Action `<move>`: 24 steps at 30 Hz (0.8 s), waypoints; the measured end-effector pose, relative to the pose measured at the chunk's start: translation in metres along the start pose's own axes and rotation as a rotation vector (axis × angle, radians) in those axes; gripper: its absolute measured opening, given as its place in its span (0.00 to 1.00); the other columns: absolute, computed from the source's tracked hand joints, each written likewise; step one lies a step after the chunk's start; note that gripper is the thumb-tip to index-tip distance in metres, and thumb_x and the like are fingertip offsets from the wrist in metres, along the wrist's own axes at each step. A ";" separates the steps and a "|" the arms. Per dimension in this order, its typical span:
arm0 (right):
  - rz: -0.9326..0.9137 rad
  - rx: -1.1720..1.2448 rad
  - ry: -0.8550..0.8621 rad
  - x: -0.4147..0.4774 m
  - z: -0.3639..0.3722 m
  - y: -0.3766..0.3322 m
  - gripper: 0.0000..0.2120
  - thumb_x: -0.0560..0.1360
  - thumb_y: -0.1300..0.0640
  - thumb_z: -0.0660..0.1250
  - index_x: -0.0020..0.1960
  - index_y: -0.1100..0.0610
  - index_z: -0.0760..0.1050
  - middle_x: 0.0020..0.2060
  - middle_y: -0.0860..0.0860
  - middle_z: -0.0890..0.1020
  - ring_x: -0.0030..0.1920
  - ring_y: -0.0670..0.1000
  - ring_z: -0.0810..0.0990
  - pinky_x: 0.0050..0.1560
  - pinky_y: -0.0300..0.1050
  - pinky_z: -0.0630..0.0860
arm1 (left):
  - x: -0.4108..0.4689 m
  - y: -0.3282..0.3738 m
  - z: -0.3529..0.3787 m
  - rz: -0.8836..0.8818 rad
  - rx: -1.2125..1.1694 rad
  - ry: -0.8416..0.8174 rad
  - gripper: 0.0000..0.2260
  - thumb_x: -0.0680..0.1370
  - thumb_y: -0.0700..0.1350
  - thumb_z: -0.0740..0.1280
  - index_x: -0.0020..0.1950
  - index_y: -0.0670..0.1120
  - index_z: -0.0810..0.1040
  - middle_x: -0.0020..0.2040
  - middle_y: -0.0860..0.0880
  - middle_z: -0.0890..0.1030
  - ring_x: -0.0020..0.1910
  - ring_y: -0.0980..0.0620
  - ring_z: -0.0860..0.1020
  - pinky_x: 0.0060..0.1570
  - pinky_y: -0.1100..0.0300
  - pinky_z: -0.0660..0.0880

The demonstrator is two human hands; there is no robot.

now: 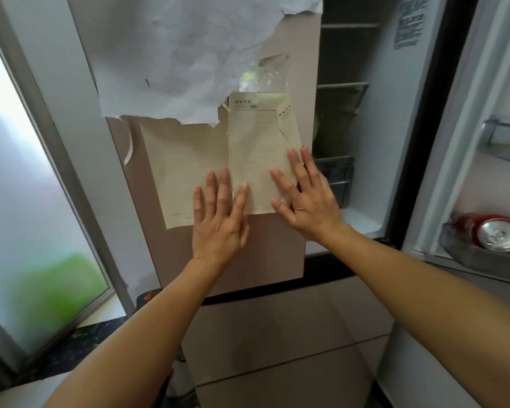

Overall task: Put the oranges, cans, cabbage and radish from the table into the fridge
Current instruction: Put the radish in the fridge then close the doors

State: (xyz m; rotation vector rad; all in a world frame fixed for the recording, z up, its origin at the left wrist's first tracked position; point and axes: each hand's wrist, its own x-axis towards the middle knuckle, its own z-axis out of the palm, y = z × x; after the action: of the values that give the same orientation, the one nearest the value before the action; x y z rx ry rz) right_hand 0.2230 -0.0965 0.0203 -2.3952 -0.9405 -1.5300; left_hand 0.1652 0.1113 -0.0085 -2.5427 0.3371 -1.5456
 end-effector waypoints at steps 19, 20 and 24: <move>1.015 -0.077 0.138 -0.213 -0.267 0.193 0.05 0.76 0.52 0.66 0.46 0.53 0.79 0.38 0.47 0.79 0.40 0.50 0.77 0.42 0.45 0.72 | 0.017 0.335 -0.044 0.351 -0.696 -0.325 0.16 0.71 0.45 0.63 0.58 0.44 0.76 0.59 0.43 0.75 0.57 0.44 0.73 0.57 0.53 0.71; 1.068 -0.089 0.141 -0.220 -0.276 0.209 0.05 0.76 0.52 0.65 0.47 0.53 0.78 0.39 0.47 0.79 0.41 0.50 0.77 0.43 0.44 0.71 | 0.027 0.355 -0.046 0.361 -0.702 -0.307 0.17 0.71 0.45 0.64 0.59 0.43 0.75 0.58 0.43 0.75 0.56 0.43 0.73 0.57 0.52 0.71; 1.182 -0.068 0.030 -0.244 -0.287 0.272 0.11 0.78 0.51 0.62 0.57 0.54 0.76 0.49 0.52 0.81 0.47 0.53 0.78 0.47 0.45 0.71 | 0.057 0.416 -0.045 0.285 -0.585 -0.301 0.19 0.69 0.45 0.64 0.59 0.43 0.75 0.54 0.44 0.77 0.54 0.42 0.74 0.54 0.50 0.70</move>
State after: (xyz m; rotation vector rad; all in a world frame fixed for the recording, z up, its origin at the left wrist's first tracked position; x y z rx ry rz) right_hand 0.0900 -0.5418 0.0005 -2.1819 0.5290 -1.0571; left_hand 0.1030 -0.3056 -0.0396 -2.9064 1.1962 -1.0470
